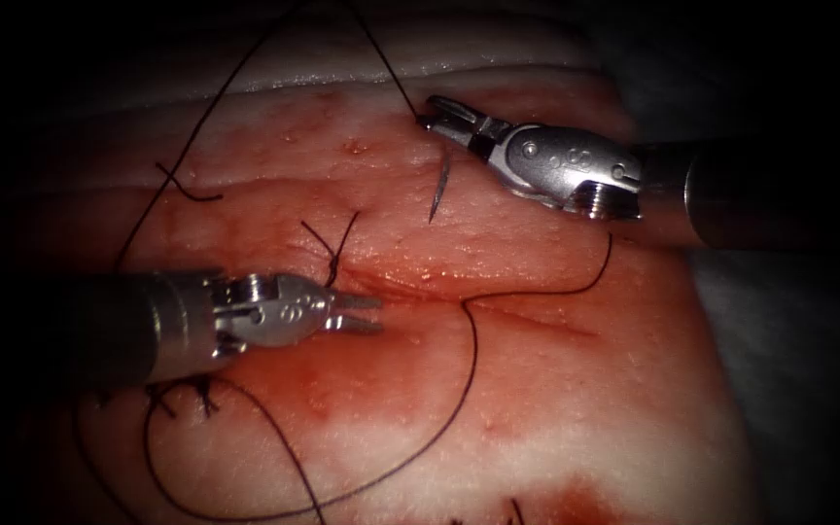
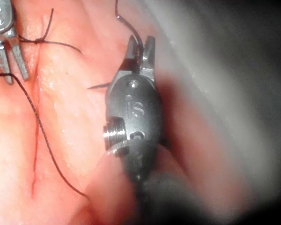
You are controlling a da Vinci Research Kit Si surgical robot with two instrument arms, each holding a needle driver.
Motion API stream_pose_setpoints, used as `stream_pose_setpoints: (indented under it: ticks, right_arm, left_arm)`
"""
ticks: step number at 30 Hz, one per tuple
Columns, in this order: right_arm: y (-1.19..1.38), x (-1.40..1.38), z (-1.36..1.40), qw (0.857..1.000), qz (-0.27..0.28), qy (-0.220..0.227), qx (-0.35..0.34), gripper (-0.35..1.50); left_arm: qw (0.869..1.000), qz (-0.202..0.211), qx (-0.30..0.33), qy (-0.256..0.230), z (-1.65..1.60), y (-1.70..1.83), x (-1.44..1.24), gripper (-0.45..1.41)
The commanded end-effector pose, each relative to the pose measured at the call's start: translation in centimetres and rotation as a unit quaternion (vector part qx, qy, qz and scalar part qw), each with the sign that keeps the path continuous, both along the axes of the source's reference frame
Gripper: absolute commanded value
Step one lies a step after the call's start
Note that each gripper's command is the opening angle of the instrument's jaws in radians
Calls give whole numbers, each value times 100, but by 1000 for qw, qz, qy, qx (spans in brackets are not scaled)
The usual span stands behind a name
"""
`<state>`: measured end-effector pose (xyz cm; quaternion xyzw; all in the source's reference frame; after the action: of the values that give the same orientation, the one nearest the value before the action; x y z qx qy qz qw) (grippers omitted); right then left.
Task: Wound Closure
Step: Using the right needle driver push the needle through the skin above the cut.
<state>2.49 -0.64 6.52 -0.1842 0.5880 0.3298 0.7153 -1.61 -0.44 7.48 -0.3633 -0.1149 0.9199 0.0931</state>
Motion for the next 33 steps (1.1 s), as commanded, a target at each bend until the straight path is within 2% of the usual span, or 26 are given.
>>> stream_pose_setpoints:
  ticks: [1,7,19,33]
  right_arm:
    - [3,9,4,1000,2,3,-3,-35]
    - [1,12,3,1000,0,-1,-10,-35]
    - [-3,10,4,999,-14,-22,-42,-35]
    - [-18,15,12,996,-31,-39,-76,-35]
  left_arm:
    - [1000,0,1,-2,3,1,-6,-8]
    - [1000,-2,5,-1,-8,1,-8,-8]
    - [1000,-2,6,-1,-10,2,-7,-8]
    - [1000,-3,9,-2,-16,4,-6,-8]
